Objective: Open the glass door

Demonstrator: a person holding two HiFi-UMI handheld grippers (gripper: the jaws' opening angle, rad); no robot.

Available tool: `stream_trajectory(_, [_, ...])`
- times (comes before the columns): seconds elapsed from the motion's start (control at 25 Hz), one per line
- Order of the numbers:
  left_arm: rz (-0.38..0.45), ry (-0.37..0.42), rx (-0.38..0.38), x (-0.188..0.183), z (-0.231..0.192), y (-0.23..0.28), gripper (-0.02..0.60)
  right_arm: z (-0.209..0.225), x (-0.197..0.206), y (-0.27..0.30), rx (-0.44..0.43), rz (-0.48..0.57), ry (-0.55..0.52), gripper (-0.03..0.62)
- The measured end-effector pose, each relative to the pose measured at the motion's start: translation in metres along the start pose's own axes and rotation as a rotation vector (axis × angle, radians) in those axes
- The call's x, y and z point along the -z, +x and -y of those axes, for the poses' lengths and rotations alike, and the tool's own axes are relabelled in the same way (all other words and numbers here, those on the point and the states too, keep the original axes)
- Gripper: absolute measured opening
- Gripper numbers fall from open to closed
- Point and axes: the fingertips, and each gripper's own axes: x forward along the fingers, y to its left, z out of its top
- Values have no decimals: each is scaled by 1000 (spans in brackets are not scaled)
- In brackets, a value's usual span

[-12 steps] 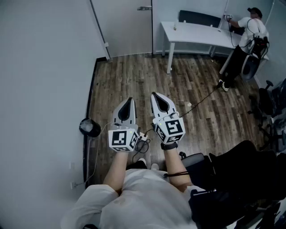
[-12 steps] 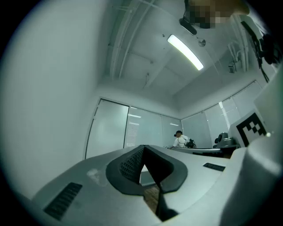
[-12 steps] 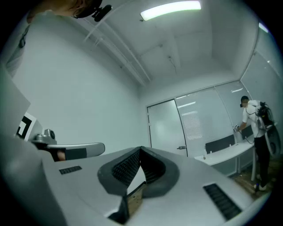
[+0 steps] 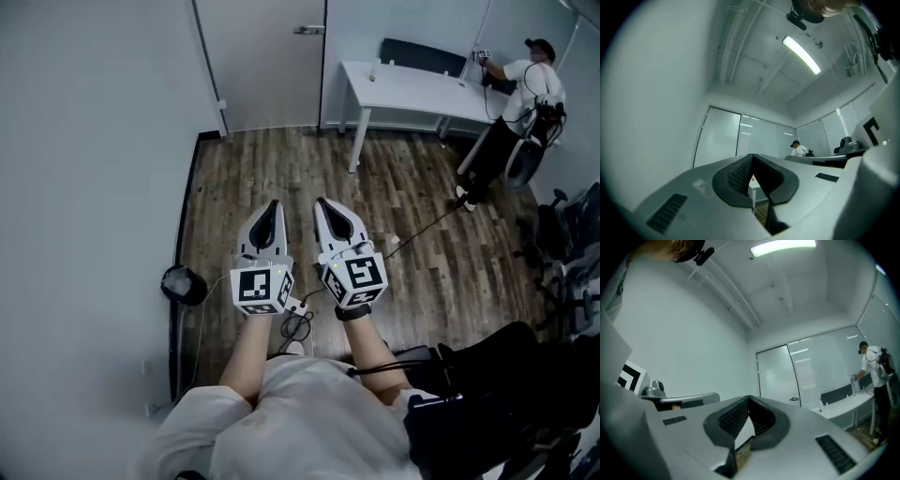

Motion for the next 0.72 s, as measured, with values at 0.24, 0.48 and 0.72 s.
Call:
stream_trajectory(0.24, [6,-8,41,-1,-40,23,2,-12,12,50,37,-54,-60,2])
stream_trajectory(0.48, [-17,-61,36,14,-70,49,2,5,23,77,79,-74,-30,2])
stream_trajectory(0.72, [-32,-78,31,39,-78,78,2,28,36,103,73,-76,-20,2])
